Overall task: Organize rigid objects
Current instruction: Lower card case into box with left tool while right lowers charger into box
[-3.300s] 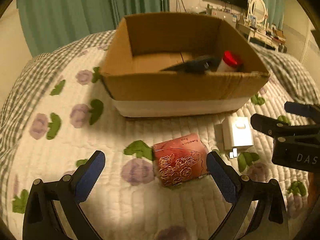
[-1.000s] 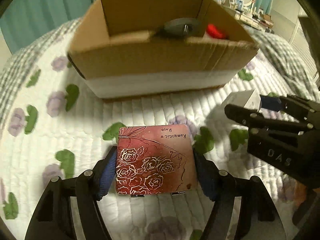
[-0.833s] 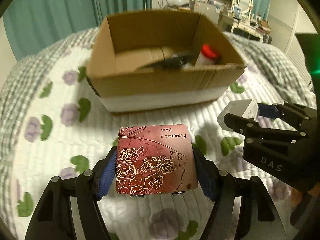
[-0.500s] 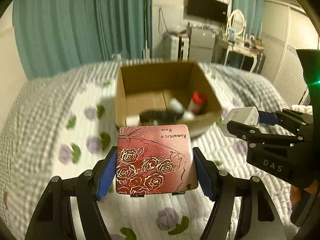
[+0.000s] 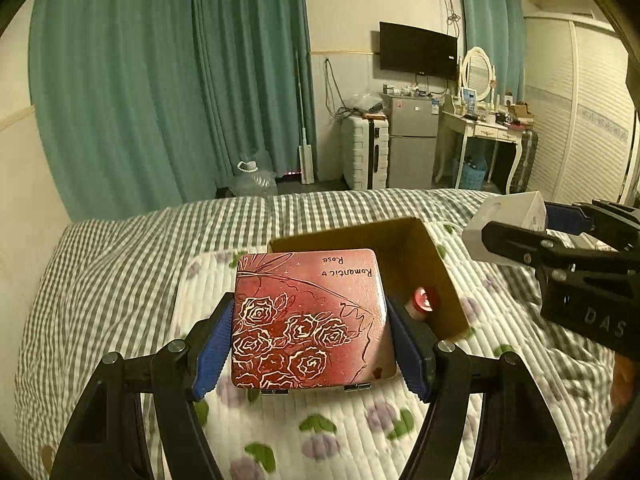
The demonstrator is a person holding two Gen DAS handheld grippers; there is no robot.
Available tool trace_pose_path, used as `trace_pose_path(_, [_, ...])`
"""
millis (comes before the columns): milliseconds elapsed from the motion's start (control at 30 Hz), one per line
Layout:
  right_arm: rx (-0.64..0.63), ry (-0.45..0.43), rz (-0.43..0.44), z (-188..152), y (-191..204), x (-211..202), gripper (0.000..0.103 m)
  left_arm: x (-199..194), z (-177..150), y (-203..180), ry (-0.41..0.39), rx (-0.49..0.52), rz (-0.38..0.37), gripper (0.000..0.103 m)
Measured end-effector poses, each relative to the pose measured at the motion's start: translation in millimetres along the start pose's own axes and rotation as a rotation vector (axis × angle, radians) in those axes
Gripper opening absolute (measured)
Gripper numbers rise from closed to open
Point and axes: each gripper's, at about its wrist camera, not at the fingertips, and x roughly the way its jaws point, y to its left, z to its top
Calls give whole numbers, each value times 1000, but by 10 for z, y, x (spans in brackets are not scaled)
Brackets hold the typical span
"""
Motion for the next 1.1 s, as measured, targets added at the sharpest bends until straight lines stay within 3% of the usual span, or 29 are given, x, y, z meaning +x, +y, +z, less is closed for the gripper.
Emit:
trace_pose_path(267, [30,42,21,139,-112,653,52,747,165,12,46,-6,12,73])
trace_pose_path(600, [42,122,32,-38,-258,1436,52,1511,-63,-35,121,3,25,73])
trace_pose_path(1033, [41,164,36,-146,-272,1887,52,1743,-162,-179,128,59,41,75])
trace_pose_path(1100, [54,156,41,-140,-284,1902,53,1722,-160,-185,110,65,65,88])
